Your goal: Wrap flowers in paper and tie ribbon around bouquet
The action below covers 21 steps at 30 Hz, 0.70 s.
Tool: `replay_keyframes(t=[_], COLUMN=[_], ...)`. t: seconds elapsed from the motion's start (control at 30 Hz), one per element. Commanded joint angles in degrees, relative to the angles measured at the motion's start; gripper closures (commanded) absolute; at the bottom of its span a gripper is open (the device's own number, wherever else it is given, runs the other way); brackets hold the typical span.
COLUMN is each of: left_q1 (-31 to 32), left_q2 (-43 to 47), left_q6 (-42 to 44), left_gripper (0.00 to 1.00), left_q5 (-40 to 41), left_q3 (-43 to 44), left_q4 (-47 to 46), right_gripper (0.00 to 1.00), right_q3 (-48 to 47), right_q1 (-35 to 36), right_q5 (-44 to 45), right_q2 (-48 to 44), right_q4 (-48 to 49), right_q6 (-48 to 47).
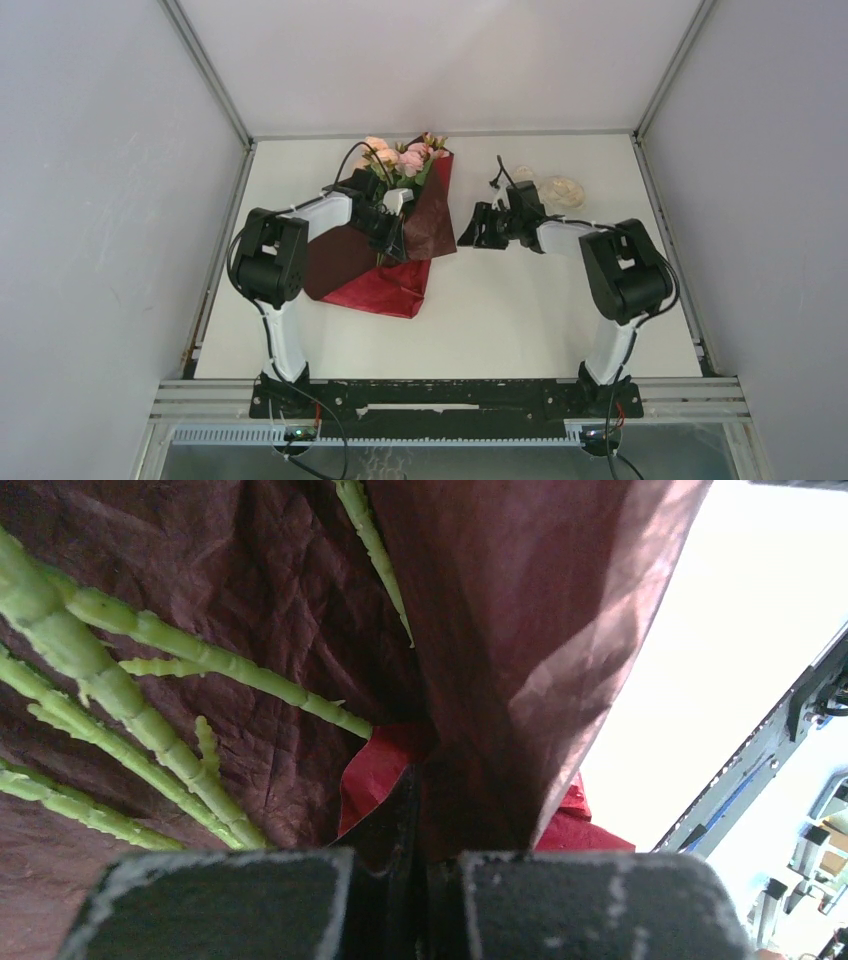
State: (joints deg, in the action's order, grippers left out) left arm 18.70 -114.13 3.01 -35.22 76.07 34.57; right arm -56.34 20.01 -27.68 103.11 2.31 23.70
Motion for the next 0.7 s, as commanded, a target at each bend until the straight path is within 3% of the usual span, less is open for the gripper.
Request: replay_keyframes(t=[0.0, 0.27, 0.37, 0.5, 0.57, 0.67], left_q1=[-0.1, -0.1, -0.1, -0.1, -0.1, -0.2], left_q2=[0.5, 0.5, 0.5, 0.3, 0.4, 0.6], left_q6=[0.6, 0.4, 0.6, 0.6, 0.7, 0.9], left_gripper=[0.95, 0.95, 0.95, 0.95, 0.94, 0.93], left_q5=[-1.8, -1.9, -2.0, -2.0, -2.1, -2.1], left_q3=[-1.0, -0.8, -0.8, -0.3, -0.1, -0.3], left_q4=[-0.4, -0.2, -0.2, 0.0, 0.1, 0.2], right_gripper=[0.38, 0.42, 0.58, 0.90, 0.99, 1.00], right_q3=[-2.1, -7.3, -7.7, -8.4, -8.8, -8.8], right_q1=[0.6, 1.4, 2.2, 3.1, 3.5, 3.9], right_q5=[-9.8, -14.8, -18.1, -22.5, -22.8, -23.0], right_q2=[5.0, 13.8, 14.1, 13.4, 12.5, 10.7], right_q4=[10.0, 14.5, 16.4, 17.7, 17.6, 19.2], right_q6=[2.7, 3.9, 4.6, 5.6, 5.9, 7.2])
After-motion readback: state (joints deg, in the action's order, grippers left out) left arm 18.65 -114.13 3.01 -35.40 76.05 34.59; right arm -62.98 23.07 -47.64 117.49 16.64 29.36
